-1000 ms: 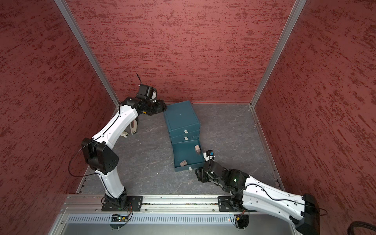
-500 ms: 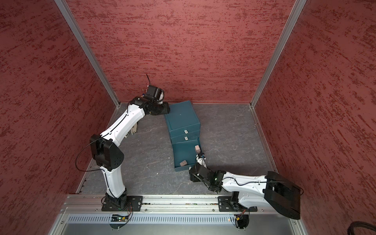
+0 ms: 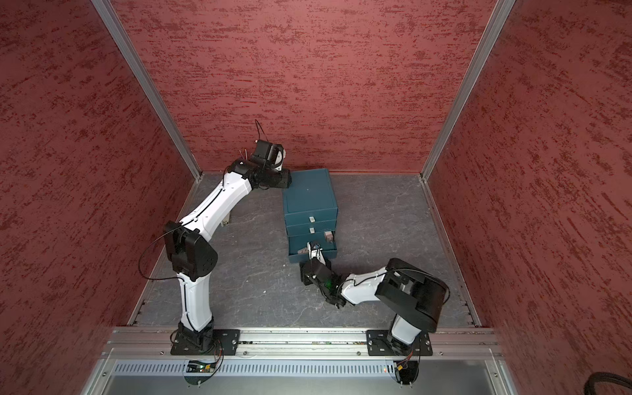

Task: Place the plugs into the drawer by color
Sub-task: Close the drawer in the storage box, then reset both arms

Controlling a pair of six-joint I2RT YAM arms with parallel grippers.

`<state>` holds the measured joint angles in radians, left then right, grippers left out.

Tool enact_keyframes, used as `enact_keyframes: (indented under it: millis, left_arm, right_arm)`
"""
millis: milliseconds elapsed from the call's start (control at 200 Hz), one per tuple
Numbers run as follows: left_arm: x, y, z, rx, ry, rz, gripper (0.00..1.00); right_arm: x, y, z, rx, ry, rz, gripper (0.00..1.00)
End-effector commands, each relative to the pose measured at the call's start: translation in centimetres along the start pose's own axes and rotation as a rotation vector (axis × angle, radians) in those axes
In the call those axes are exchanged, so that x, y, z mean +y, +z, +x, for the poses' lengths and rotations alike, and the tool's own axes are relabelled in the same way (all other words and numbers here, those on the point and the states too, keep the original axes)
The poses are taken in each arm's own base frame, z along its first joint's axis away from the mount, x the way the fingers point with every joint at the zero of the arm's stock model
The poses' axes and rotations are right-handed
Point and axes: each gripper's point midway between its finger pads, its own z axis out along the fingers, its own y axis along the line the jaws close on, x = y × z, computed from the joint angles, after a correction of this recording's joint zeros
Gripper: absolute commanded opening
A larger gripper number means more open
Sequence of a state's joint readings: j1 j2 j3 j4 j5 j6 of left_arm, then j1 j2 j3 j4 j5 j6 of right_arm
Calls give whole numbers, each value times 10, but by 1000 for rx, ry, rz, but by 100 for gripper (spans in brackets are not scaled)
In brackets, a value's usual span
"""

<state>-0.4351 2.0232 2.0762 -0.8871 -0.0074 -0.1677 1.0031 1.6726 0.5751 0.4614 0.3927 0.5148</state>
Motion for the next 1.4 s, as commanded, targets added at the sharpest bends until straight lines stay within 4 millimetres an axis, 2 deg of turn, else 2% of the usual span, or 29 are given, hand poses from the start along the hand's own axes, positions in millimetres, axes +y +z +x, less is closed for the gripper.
enact_keyframes:
  millis: [0, 255, 376, 491, 566, 646, 701, 761, 796, 827, 842, 857, 887, 932, 1012, 1062, 1102, 1107, 1117, 1137, 1197, 1252, 1257, 1267, 1277, 1343, 1398]
  left_arm:
    - [-16, 8, 12, 24, 58, 29, 44]
    - [-5, 10, 21, 19, 71, -4, 43]
    - [-3, 10, 21, 15, 85, -9, 42]
    - [-4, 8, 20, 8, 87, -1, 42]
    - [-3, 3, 15, -4, 75, -4, 46]
    - [-1, -11, 5, -37, 52, -23, 58]
    - [-1, -29, -7, -86, 43, -29, 66]
    - [1, -55, -23, -157, 25, -46, 74]
    - [2, -73, -32, -203, 15, -50, 79]
    - [4, -89, -40, -246, 7, -56, 84]
    - [5, -99, -44, -270, 1, -61, 97]
    - [7, -107, -47, -292, -4, -67, 100]
    - [10, -125, -53, -338, -16, -74, 100]
    - [14, -151, -60, -407, -32, -79, 100]
    - [32, -200, -67, -555, -77, -131, 100]
    - [47, -227, -65, -661, -97, -192, 100]
    - [54, -240, -58, -728, -67, -208, 100]
    - [56, -235, -54, -721, -67, -211, 100]
    - [57, -245, -56, -757, -58, -213, 100]
    - [61, -250, -53, -798, -43, -223, 100]
    - [84, -253, -32, -914, -54, -312, 100]
    - [105, -255, -9, -1062, -40, -402, 100]
    - [108, -247, 0, -1062, -33, -411, 100]
    - [109, -258, -2, -1119, -29, -418, 100]
    - [113, -258, 2, -1145, -25, -434, 100]
    - [152, -226, 36, -1044, -26, -512, 100]
    - [192, -198, 68, -949, -123, -603, 100]
  right_arm:
    - [8, 17, -51, -186, -44, 0, 64]
    - [8, 52, -73, -279, -123, 49, 66]
    - [9, 67, -73, -277, -176, 67, 66]
    - [15, 68, -68, -273, -215, 46, 66]
    - [22, 50, -63, -291, -265, 30, 66]
    - [34, 12, -63, -333, -342, 16, 67]
    - [37, -16, -69, -333, -356, -18, 67]
    - [31, -41, -76, -266, -352, -15, 68]
    - [29, -63, -93, -276, -336, -20, 71]
    - [24, -78, -100, -259, -337, -9, 77]
    - [22, -85, -105, -260, -335, -5, 81]
    - [18, -93, -111, -262, -333, 4, 85]
    - [12, -107, -121, -263, -329, 21, 90]
    - [2, -128, -140, -278, -329, 49, 92]
    - [-38, -161, -178, -339, -250, 212, 94]
    - [-57, -176, -193, -361, -239, 273, 96]
    - [-78, -186, -204, -409, -238, 381, 97]
    - [-80, -187, -204, -416, -235, 395, 97]
    - [-85, -189, -206, -430, -243, 427, 97]
    - [-93, -192, -208, -460, -256, 480, 96]
    - [-103, -201, -220, -563, -345, 584, 98]
    - [-132, -211, -224, -636, -264, 687, 98]
    - [-135, -211, -224, -639, -255, 693, 98]
    - [-140, -211, -223, -642, -241, 700, 98]
    - [-146, -210, -222, -643, -228, 706, 98]
    - [-186, -198, -204, -603, -138, 752, 98]
    - [-231, -193, -183, -555, -18, 856, 98]
